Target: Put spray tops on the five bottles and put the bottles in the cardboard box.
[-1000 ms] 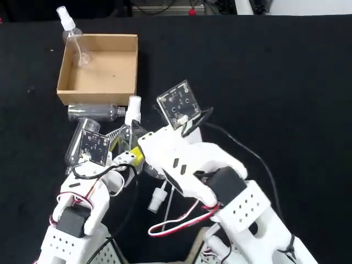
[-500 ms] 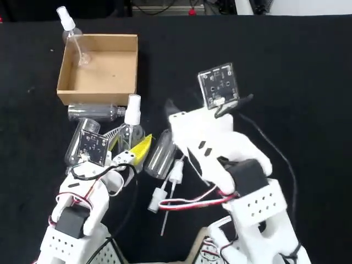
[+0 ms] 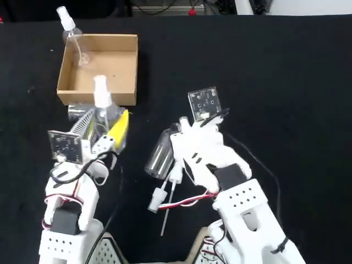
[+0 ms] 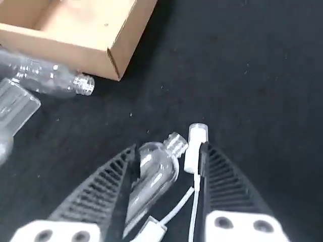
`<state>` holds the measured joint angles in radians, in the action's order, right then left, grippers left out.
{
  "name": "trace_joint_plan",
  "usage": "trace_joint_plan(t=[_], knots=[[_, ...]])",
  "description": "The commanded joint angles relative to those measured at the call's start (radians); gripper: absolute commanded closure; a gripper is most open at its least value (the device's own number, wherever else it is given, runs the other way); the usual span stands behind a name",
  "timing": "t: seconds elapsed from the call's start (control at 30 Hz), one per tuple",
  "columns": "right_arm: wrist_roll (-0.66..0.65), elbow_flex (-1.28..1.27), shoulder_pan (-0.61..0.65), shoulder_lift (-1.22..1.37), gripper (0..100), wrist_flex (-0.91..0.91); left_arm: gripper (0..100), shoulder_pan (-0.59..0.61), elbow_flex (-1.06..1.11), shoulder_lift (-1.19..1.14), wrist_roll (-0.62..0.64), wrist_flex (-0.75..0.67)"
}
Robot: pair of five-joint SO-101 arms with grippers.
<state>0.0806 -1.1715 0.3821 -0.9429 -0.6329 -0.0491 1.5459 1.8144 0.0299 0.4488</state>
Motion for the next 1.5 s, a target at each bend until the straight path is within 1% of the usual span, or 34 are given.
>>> trace_joint_plan(t=[0.0, 0.13, 0.3, 0.4, 0.63, 0.83, 1.0, 1.13, 1.33, 1.47], knots=[[0.003, -0.015, -0.017, -0.007, 82.2, 0.031, 80, 0.041, -0.065, 0.0, 0.006, -0.08], [0.023, -0.041, 0.021, -0.007, 82.2, 0.041, 80, 0.084, -0.065, -0.002, 0.005, -0.164], [0.023, -0.094, 0.055, -0.007, 82.2, 0.126, 80, 0.104, -0.088, -0.055, -0.005, -0.19], [0.023, -0.099, 0.06, -0.007, 82.2, 0.13, 81, 0.105, -0.148, -0.164, -0.02, -0.209], [0.021, -0.101, 0.063, -0.007, 82.2, 0.132, 80, 0.11, -0.283, -0.497, -0.025, -0.359], [0.02, -0.101, 0.063, -0.007, 82.2, 0.132, 80, 0.173, -0.321, -0.71, -0.025, -0.502], [0.018, -0.101, 0.063, -0.007, 82.2, 0.133, 80, 0.177, -0.398, -0.85, -0.023, -0.543], [0.018, -0.102, 0.063, -0.007, 82.2, 0.133, 80, 0.18, -0.446, -0.942, -0.023, -0.606], [0.017, -0.102, 0.063, -0.007, 82.2, 0.133, 80, 0.182, -0.453, -1.06, -0.025, -0.773], [0.017, -0.102, 0.063, -0.007, 82.2, 0.135, 80, 0.183, -0.446, -1.128, -0.025, -0.861]])
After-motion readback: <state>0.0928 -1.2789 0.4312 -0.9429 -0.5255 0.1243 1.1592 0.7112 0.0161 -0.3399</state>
